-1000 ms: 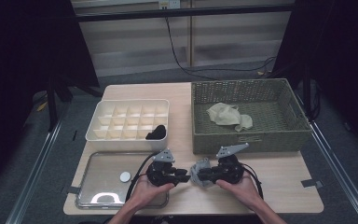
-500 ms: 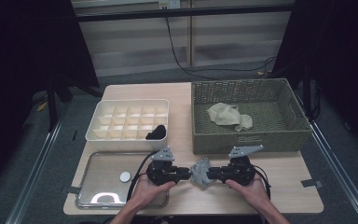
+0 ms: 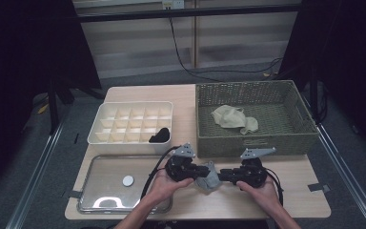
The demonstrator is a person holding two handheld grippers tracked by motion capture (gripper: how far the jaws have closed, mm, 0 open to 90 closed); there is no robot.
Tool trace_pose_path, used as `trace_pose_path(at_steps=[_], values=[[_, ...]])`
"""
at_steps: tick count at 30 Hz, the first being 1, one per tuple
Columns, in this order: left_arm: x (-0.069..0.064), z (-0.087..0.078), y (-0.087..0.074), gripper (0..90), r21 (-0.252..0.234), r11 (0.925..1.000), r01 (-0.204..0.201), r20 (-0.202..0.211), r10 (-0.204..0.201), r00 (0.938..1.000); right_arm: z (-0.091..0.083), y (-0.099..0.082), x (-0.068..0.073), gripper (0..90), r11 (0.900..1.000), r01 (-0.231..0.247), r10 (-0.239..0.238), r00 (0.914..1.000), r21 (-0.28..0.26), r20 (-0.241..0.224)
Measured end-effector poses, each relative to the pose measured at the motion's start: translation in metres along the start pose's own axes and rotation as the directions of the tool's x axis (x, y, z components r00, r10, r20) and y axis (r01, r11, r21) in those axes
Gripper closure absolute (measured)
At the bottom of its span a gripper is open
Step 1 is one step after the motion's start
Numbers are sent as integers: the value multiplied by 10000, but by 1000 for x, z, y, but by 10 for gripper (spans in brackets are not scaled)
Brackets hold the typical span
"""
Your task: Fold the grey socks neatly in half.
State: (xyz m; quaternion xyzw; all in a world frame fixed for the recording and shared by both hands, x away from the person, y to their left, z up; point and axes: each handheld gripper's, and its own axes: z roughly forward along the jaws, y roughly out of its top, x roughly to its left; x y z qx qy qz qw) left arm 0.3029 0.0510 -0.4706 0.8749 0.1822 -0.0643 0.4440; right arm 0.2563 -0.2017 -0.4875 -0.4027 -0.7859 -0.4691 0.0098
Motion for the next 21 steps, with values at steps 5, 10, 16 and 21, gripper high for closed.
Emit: trace_pose_path(at_steps=[5,10,16,21], values=[[7,12,-12,811,475,9986,226,-97,-222,9997,2,-2,-2,700,10000,-67,67,10000,61,-3],[9,16,-21,818,366,9984,441,-118,-437,9990,6,-3,-2,682,9997,-113,113,9999,217,23],[6,16,-23,826,405,9988,267,-263,-257,9993,14,-1,0,673,9996,-88,91,9999,275,-110],[5,15,-25,831,400,9989,250,-302,-238,9993,21,-3,-2,657,9983,-80,76,9999,583,66]])
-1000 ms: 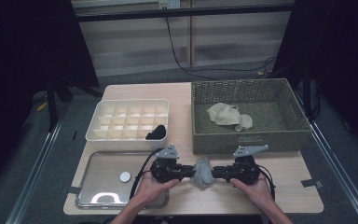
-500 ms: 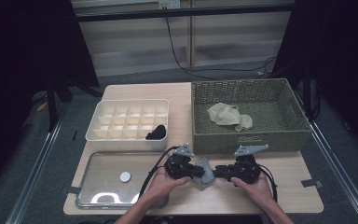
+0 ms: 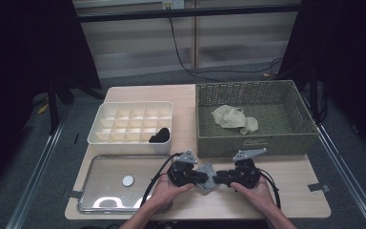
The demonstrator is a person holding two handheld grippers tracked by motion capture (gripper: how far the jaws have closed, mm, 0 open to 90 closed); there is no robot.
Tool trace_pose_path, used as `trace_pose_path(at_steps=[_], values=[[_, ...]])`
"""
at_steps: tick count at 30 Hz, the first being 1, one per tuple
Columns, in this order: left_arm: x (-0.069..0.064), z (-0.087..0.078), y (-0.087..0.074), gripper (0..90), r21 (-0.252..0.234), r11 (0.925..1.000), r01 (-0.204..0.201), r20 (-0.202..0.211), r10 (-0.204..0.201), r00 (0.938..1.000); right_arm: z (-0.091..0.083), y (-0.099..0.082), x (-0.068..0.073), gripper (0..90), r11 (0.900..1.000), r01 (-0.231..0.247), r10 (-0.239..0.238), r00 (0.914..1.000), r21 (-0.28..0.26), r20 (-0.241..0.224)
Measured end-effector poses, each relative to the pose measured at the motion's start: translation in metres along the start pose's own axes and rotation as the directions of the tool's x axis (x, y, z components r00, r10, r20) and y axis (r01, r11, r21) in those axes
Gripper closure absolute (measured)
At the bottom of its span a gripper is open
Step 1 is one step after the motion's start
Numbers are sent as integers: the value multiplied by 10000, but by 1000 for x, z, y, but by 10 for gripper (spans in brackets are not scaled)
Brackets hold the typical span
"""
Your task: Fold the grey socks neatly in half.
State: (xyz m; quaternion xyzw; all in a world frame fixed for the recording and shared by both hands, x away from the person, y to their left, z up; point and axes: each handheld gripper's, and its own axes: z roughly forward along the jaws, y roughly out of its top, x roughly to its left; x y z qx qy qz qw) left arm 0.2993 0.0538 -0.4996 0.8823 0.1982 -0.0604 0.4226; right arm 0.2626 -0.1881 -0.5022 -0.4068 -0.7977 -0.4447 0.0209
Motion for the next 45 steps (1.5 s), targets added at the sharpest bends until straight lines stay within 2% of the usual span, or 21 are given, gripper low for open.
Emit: trace_pose_path(at_steps=[6,9,10,13,17,22,23,33,36,38,45], values=[[-1,-1,-2,838,-56,10000,5,9,-4,10000,5,-2,-2,678,9997,-179,178,9998,182,70],[0,-1,-2,839,-38,10000,10,15,-10,10000,7,-3,-2,704,9997,-100,100,9999,221,26],[0,-1,-2,839,-47,10000,7,14,-7,10000,7,-3,-2,743,9997,-152,153,9999,208,-54],[0,-1,-2,840,-67,10000,9,26,-9,10000,8,-3,-1,769,9997,-179,180,9998,176,-82],[-1,0,-2,841,-58,9998,-182,-51,182,9998,5,-1,4,818,9999,74,-75,10000,87,11],[-1,-1,-2,843,-43,9999,-136,-9,136,9999,3,0,5,825,9999,44,-46,9999,-125,-99],[-1,-1,-3,844,-69,9999,-110,-11,110,9999,2,1,5,826,9997,-104,100,9998,-243,-166],[0,-1,-3,848,-49,10000,-56,-13,56,10000,1,3,8,828,9979,-136,111,9991,-640,-405],[0,0,-5,851,-336,9988,357,122,-353,9993,1,3,7,828,9976,-139,111,9990,-679,-423],[0,-1,-4,864,-418,9984,371,68,-368,9993,-1,3,5,829,9970,-365,330,9981,-687,-513],[-5,-11,-3,830,-500,9985,243,12,-243,9997,-4,1,3,829,9970,-280,245,9985,-715,-493]])
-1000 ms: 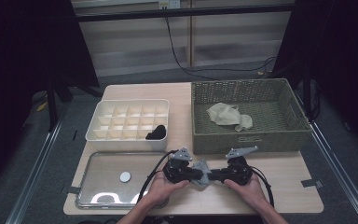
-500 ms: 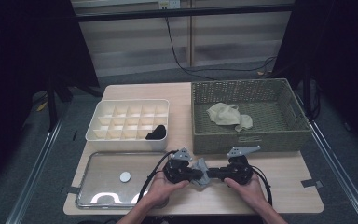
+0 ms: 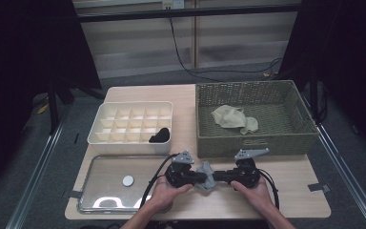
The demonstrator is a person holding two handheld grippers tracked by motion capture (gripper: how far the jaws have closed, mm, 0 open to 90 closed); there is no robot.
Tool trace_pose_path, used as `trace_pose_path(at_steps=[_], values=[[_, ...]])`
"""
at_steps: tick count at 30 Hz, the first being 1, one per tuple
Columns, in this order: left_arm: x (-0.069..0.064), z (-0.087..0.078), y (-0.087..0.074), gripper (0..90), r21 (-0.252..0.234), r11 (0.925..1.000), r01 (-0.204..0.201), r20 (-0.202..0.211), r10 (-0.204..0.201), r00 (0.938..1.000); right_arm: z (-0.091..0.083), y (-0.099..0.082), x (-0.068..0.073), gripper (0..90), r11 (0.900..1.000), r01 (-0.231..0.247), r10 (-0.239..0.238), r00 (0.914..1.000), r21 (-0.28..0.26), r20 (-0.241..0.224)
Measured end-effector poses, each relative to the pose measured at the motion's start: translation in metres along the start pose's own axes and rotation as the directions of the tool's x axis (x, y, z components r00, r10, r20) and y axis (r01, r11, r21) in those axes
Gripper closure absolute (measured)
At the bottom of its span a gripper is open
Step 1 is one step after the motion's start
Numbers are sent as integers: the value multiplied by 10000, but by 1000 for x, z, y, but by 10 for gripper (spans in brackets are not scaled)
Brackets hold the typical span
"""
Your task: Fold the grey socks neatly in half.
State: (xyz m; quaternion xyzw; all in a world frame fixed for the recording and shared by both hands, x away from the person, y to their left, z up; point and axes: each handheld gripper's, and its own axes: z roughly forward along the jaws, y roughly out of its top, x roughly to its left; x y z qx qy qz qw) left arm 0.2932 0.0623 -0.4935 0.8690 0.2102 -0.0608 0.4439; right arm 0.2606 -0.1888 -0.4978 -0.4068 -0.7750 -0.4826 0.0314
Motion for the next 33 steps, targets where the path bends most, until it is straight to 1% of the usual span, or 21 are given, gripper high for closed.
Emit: trace_pose_path(at_steps=[1,2,4,6,7,9,10,11,14,16,17,18,19,20,22,23,24,25,27,29,33], values=[[-1,-3,0,821,7,10000,-95,-17,95,10000,-1,0,0,829,10000,15,-15,10000,-34,2],[-3,-9,1,814,-7,10000,-96,-119,96,9999,-2,0,0,829,10000,-9,9,10000,-33,4],[-4,-12,1,809,-11,9999,-116,-166,116,9998,-2,0,0,829,10000,-14,14,10000,-17,66],[-3,-17,0,774,46,9999,-118,-243,119,9996,-4,0,0,829,10000,-1,1,9999,18,149],[-4,-19,-1,774,105,9999,-116,-271,119,9996,-4,0,0,829,10000,-1,1,9999,18,149],[-5,-23,-4,745,200,9997,-127,-344,134,9993,-5,0,0,829,9999,123,-123,9997,-17,228],[-7,-26,-6,742,324,9992,-248,-359,260,9990,-5,0,0,829,10000,90,-90,9997,6,247],[-8,-28,-8,738,329,9989,-348,-327,359,9988,-6,0,0,829,9999,121,-120,9996,-16,273],[-8,-33,-15,735,378,9987,-352,-365,366,9987,-7,0,0,828,9999,135,-134,9994,-38,305],[-7,-31,-17,735,360,9990,-274,-384,288,9988,-7,0,0,828,10000,59,-59,9993,3,364],[-6,-29,-17,735,402,9989,-235,-370,250,9990,-7,0,0,828,9999,127,-126,9992,-19,392],[-6,-27,-17,736,336,9993,-189,-372,201,9991,-7,0,1,828,9998,200,-199,9990,-8,396],[-5,-25,-17,737,396,9990,-216,-382,231,9990,-7,1,2,828,9995,316,-315,9987,-26,403],[-5,-24,-17,737,408,9990,-173,-381,188,9991,-7,1,2,828,9995,316,-315,9987,-26,403],[-5,-22,-17,738,327,9994,-123,-400,136,9991,-7,0,5,826,9990,452,-453,9979,28,464],[-5,-21,-17,738,212,9997,-124,-406,133,9991,-7,0,5,826,9990,452,-453,9979,28,464],[-5,-20,-17,742,259,9996,-93,-400,103,9991,-6,1,6,824,9985,543,-547,9973,93,481],[-6,-19,-16,744,240,9996,-120,-448,131,9989,-6,1,6,824,9984,566,-569,9973,67,463],[-5,-18,-16,748,259,9996,-131,-414,142,9990,-5,2,7,821,9982,607,-608,9974,25,399],[-5,-17,-16,749,218,9997,-74,-410,83,9991,-4,2,8,820,9980,638,-637,9973,1,374],[-6,-16,-15,764,296,9995,-115,-464,129,9988,0,4,14,807,9972,749,-748,9971,-80,158]])
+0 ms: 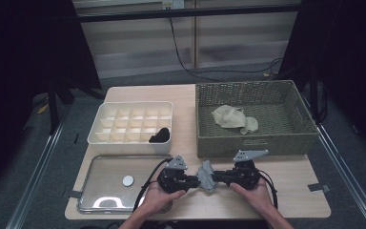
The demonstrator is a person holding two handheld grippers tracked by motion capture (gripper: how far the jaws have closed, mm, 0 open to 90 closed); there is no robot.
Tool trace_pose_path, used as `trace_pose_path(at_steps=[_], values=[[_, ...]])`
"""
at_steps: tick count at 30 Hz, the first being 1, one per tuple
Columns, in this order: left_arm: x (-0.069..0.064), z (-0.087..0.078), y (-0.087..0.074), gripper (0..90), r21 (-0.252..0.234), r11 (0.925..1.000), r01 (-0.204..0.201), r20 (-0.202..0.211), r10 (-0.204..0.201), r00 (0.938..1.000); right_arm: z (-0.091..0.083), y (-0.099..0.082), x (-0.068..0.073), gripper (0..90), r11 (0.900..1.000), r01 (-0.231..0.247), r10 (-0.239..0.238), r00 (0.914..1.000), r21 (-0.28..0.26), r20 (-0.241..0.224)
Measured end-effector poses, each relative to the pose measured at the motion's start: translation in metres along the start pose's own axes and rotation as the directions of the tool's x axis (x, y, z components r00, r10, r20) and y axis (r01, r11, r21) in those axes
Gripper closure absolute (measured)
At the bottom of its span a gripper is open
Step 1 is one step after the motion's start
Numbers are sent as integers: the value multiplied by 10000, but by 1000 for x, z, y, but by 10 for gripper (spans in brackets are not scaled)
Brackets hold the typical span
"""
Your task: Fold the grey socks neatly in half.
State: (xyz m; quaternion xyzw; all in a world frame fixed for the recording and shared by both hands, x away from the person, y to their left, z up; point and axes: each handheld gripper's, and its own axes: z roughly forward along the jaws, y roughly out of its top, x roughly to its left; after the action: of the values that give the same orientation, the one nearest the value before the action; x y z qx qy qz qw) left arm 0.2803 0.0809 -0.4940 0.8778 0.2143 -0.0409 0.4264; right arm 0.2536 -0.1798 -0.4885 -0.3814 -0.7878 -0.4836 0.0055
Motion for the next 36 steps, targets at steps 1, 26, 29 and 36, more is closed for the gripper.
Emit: trace_pose_path(at_steps=[1,26,29,36], values=[[0,0,0,764,25,10000,-42,-9,42,10000,0,0,0,807,10000,0,0,10000,0,0],[4,7,-4,859,446,9990,51,-75,-48,10000,28,-8,23,821,9963,526,-482,9968,686,-637],[6,4,-4,845,544,9985,76,-115,-69,9999,28,-8,25,823,9954,650,-612,9965,699,-562],[8,-11,4,788,-180,9996,226,-14,-226,9997,29,-9,24,825,9956,652,-612,9964,672,-595]])
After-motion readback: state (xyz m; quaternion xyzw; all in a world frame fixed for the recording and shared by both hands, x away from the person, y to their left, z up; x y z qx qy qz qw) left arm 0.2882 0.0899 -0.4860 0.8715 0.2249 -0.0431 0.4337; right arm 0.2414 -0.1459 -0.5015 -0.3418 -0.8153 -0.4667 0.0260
